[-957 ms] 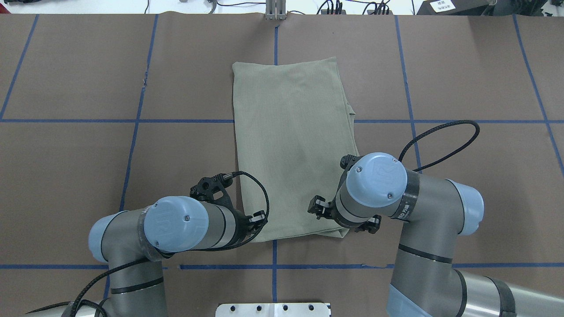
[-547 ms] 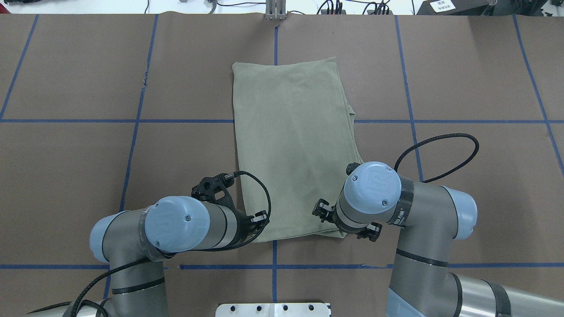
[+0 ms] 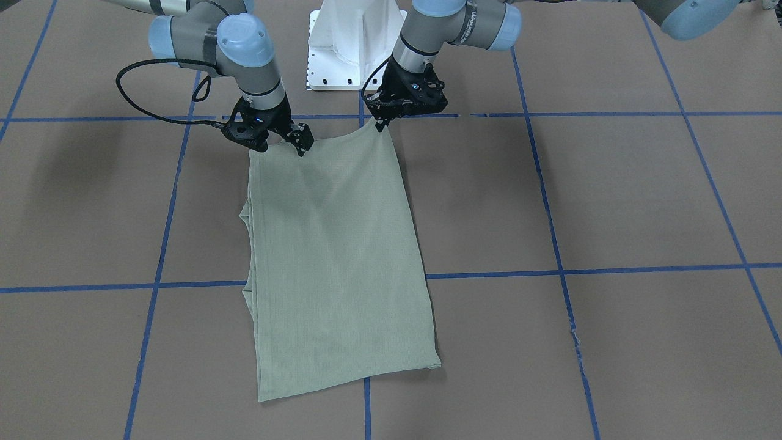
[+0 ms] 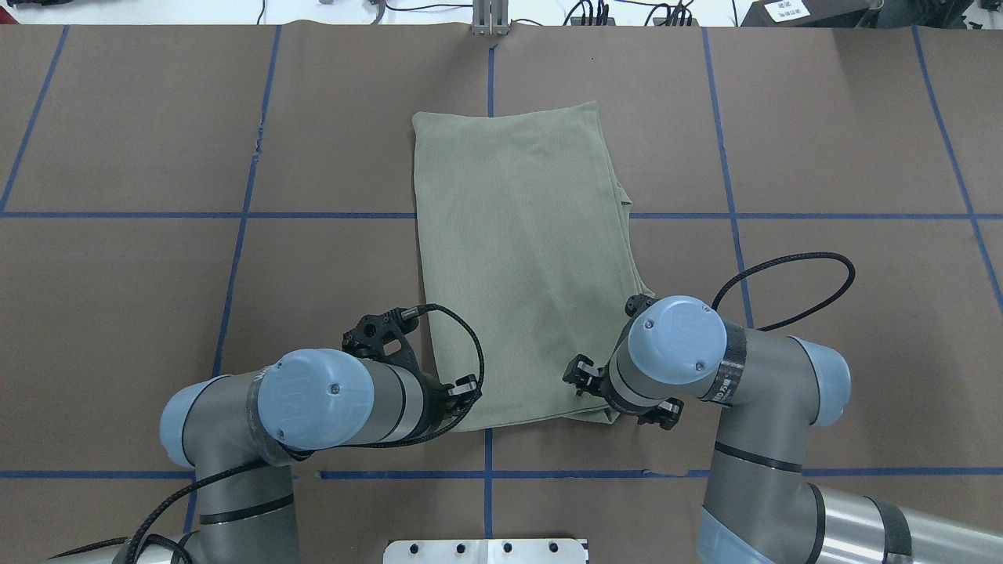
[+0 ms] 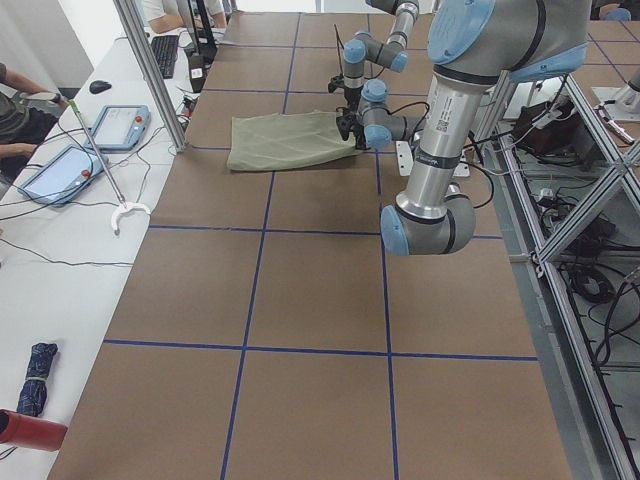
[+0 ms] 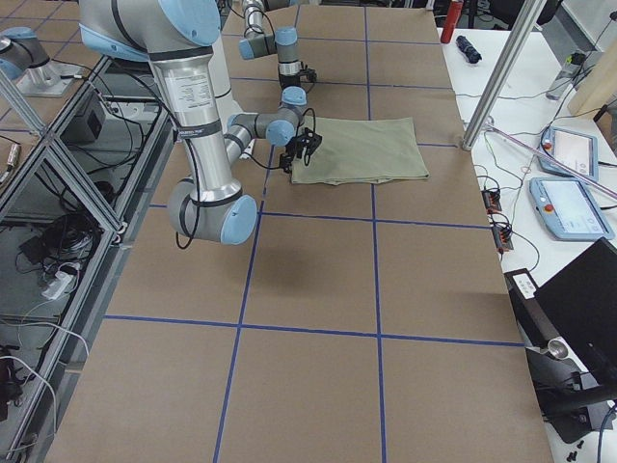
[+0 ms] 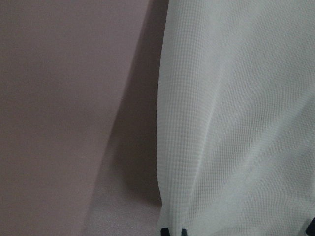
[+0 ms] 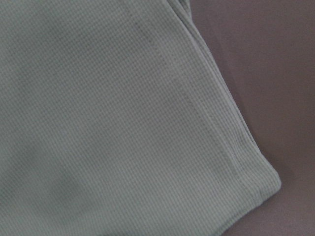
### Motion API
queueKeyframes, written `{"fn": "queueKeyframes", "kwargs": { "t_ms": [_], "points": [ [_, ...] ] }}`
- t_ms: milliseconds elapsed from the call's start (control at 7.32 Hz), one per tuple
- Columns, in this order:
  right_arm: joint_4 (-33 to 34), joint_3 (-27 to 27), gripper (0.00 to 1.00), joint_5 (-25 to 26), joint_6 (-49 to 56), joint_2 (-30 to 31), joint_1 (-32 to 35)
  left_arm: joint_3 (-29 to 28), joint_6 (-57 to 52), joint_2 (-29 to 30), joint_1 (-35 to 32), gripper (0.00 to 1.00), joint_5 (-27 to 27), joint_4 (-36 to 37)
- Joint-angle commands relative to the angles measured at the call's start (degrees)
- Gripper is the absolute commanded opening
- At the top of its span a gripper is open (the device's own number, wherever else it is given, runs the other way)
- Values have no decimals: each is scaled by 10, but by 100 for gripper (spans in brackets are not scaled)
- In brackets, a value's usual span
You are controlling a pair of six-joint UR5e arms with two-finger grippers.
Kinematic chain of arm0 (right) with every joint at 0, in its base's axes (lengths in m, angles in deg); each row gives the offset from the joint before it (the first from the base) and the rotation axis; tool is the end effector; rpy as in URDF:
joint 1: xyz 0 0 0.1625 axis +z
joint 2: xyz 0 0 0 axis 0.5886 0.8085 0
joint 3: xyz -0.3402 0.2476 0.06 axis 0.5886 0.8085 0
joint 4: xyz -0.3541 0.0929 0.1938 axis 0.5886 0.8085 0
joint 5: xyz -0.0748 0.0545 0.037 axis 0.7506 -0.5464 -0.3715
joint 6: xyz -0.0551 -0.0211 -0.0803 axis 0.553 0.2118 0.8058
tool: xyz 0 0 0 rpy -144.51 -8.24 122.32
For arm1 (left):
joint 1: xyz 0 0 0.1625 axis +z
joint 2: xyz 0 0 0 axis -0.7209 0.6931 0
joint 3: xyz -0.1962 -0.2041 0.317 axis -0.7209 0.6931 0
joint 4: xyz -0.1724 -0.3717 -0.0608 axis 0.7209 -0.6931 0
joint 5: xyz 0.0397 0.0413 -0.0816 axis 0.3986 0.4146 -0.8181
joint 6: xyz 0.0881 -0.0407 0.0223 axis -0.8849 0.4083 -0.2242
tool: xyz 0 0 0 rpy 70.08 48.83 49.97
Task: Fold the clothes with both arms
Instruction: 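Move the right gripper to the shirt's near corner beside the left gripper, then grasp the shirt's near edge with both grippers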
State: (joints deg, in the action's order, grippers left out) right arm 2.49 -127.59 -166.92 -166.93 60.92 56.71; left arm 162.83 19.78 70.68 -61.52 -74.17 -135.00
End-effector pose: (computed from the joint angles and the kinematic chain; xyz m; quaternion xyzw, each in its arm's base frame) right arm -0.5273 -0.3107 0.3264 -0.1074 -0.3670 0.2073 0.9005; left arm 0.5634 -0.2807 0.2143 -0.0431 0.5253 -0.1786 0.8308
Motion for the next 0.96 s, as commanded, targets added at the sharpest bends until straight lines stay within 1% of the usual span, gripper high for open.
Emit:
{"fn": "queueKeyframes", "kwargs": {
  "t_ms": [0,683,820],
  "points": [
    [-4,-1,100,0,-3,4,0,1,0,0,1,0,0,0],
    [-5,0,99,2,-16,5,-9,1,0,-1,1,0,0,0],
    [-4,0,96,2,-15,7,-9,1,0,-1,1,0,0,0]
  ]
}}
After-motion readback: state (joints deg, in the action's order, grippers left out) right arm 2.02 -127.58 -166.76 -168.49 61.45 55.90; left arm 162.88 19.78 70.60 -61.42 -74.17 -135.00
